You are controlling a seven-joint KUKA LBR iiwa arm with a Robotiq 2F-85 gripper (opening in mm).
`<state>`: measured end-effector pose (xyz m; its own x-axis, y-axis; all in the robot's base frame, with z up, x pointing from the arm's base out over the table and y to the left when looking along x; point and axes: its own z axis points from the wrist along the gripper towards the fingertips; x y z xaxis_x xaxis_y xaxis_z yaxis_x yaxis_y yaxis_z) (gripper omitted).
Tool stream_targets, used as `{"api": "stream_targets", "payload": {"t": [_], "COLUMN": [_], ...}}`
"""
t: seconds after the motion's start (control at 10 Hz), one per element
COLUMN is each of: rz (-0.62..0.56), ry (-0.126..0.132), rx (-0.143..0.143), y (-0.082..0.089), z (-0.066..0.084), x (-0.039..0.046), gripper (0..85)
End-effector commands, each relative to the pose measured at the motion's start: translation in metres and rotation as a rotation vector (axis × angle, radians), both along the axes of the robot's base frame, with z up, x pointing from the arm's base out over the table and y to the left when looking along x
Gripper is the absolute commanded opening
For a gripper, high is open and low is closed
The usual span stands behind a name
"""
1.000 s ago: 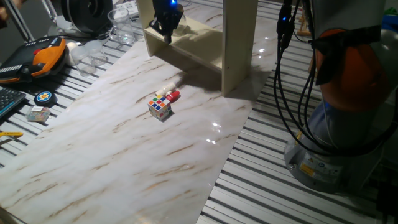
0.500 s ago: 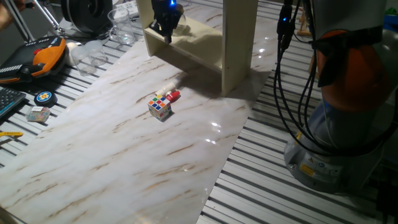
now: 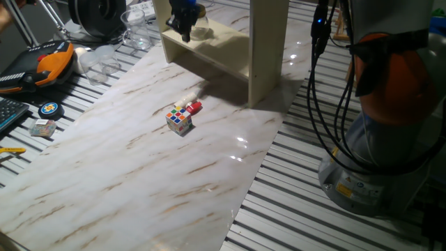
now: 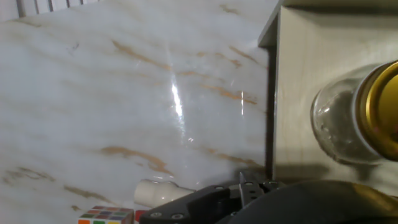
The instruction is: Take the object down from the shelf
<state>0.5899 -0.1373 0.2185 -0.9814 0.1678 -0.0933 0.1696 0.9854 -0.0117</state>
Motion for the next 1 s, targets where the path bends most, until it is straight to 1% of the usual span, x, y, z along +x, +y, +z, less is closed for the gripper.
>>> {"api": "stream_targets", "payload": {"t": [0.0, 0.1, 0.2, 0.3, 0.4, 0.5, 0.7, 0.8, 0.9], "rz": [0.006, 0.018, 0.026, 0.026, 0.032, 0.037, 0.061, 0.058, 0.049], "ry": [-0.001, 0.003, 0.0, -0.002, -0.002, 0.0, 0.01, 0.001, -0.016], "rx": [0.004, 0.003, 0.001, 0.007, 0.0, 0.0, 0.009, 0.001, -0.022], "y": [-0.005, -0.012, -0.018, -0.023, -0.027, -0.033, -0.043, -0.047, -0.049], "z": [0.004, 0.009, 0.014, 0.019, 0.025, 0.029, 0.033, 0.034, 0.036], "x": [0.0018, 0.0043, 0.0056, 0.0069, 0.0085, 0.01, 0.0127, 0.0129, 0.0123], "gripper": [0.0, 0.0, 0.0, 0.0, 0.0, 0.0, 0.0, 0.0, 34.0]}}
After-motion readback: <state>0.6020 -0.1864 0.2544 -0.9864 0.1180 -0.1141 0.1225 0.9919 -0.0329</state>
